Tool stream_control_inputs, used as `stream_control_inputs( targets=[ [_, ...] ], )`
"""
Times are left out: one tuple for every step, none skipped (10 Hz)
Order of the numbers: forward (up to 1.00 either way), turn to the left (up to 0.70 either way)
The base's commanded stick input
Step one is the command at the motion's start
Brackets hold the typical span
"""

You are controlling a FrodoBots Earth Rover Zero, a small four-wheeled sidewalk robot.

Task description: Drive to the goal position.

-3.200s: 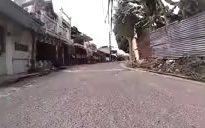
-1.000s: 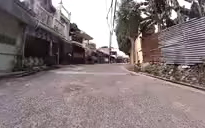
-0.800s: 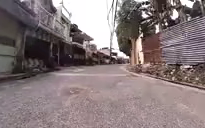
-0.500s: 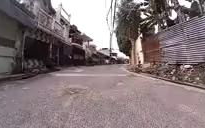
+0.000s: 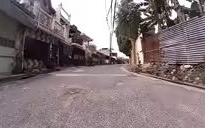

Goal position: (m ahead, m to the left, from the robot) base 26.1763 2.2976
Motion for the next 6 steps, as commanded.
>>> stream_control_inputs(
  targets=[
    [0.5,0.07],
    [0.5,0.07],
    [0.5,0.07],
    [0.5,0.07],
    [0.5,0.07],
    [0.5,0.07]
  ],
)
